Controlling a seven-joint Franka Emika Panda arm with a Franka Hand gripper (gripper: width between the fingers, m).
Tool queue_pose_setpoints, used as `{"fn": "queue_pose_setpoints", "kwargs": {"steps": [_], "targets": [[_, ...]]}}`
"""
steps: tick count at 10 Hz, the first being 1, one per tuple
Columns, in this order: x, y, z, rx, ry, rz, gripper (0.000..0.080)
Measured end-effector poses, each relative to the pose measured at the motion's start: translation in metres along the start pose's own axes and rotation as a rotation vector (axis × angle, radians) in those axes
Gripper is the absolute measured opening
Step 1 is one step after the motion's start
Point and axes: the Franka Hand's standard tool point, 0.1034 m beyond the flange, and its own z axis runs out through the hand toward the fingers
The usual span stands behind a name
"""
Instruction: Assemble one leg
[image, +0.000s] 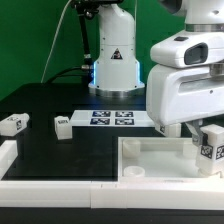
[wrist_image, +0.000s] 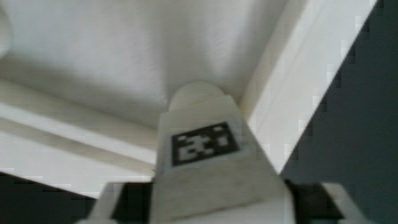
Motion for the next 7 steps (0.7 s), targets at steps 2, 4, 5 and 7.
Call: {"fn": "queue_pose_setpoints", "kwargs": {"steps": [2, 4, 5, 7], "targets": [[0.0002, 0.0004, 0.0002, 0.001, 0.001, 0.272, 0.0290], [0.0001, 0.0018, 0.0006, 0.009, 0.000, 0.572, 0.0290], [0.0011, 0.0030, 0.0009, 0.015, 0.010, 0.750, 0.0290], [0.0025, 0.0037, 0.0013, 0.015, 0.034, 1.038, 0.0290]]}}
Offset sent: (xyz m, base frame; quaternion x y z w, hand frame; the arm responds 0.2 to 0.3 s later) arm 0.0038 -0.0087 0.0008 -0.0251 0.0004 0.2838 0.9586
